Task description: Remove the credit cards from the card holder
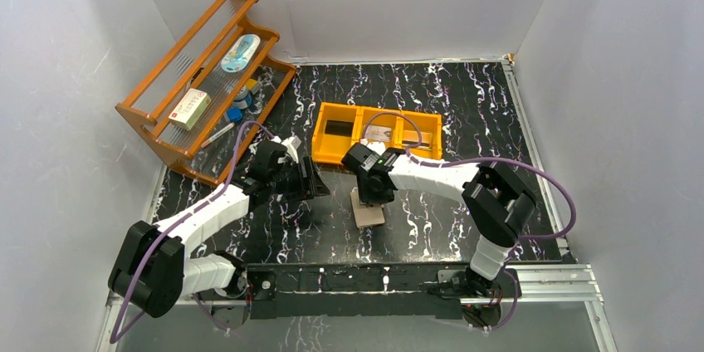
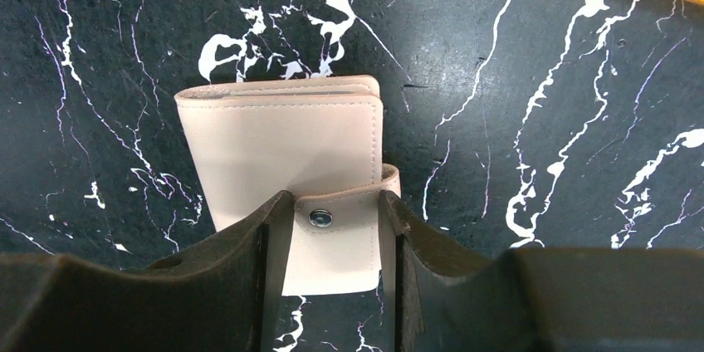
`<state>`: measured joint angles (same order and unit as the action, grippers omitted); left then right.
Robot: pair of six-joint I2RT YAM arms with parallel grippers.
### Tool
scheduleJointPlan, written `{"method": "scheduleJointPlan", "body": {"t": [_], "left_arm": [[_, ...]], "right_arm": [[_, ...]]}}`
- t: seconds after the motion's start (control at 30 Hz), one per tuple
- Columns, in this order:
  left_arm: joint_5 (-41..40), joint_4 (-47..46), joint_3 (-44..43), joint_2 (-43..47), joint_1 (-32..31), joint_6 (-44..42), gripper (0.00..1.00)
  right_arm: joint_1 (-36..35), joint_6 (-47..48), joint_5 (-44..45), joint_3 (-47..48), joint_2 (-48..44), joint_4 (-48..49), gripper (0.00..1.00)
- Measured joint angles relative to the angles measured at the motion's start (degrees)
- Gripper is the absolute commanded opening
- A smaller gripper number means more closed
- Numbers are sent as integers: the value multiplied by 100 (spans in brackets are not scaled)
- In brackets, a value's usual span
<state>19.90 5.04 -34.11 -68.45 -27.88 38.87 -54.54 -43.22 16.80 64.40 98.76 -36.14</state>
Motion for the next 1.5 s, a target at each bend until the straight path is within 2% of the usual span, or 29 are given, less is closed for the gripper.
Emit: {"method": "scheduleJointPlan", "body": {"t": [0.17, 0.2, 0.27, 0.33, 0.4, 0.63, 0.8, 0.93, 1.0, 1.1, 1.3, 1.5], "left_arm": [[4, 17, -2, 2, 0, -33, 60], [13, 15, -2, 2, 0, -37, 61], [55, 17, -31, 0, 0, -46, 61], [92, 11, -83, -17, -11, -52, 62], [122, 2, -160, -76, -37, -52, 62], [179, -28, -260, -404, -142, -55, 63], [208, -24, -295, -538, -236, -83, 66], [249, -24, -382, -599, -291, -140, 67], [271, -26, -422, -638, -302, -164, 68], [295, -26, -433, -673, -302, -195, 69], [302, 50, -503, -756, -302, -273, 69], [0, 205, -509, -719, -302, -269, 71]], "right_arm": [[-33, -74, 39, 31, 79, -24, 49], [-35, -79, 55, 55, 101, -48, 46], [-42, -111, 98, 107, 140, -114, 33], [-63, -151, 129, 114, 144, -111, 29], [-72, -164, 170, 118, 136, -111, 20], [-13, -168, 122, 68, 59, -61, 18], [361, -136, -573, -286, -256, 372, 26], [841, -168, -1375, -702, -691, 901, 43], [1051, -177, -1672, -850, -887, 1110, 46], [1123, -149, -1744, -903, -957, 1193, 51], [1113, 291, -1502, -883, -935, 866, 69], [909, 619, -1377, -778, -935, 756, 73]]}}
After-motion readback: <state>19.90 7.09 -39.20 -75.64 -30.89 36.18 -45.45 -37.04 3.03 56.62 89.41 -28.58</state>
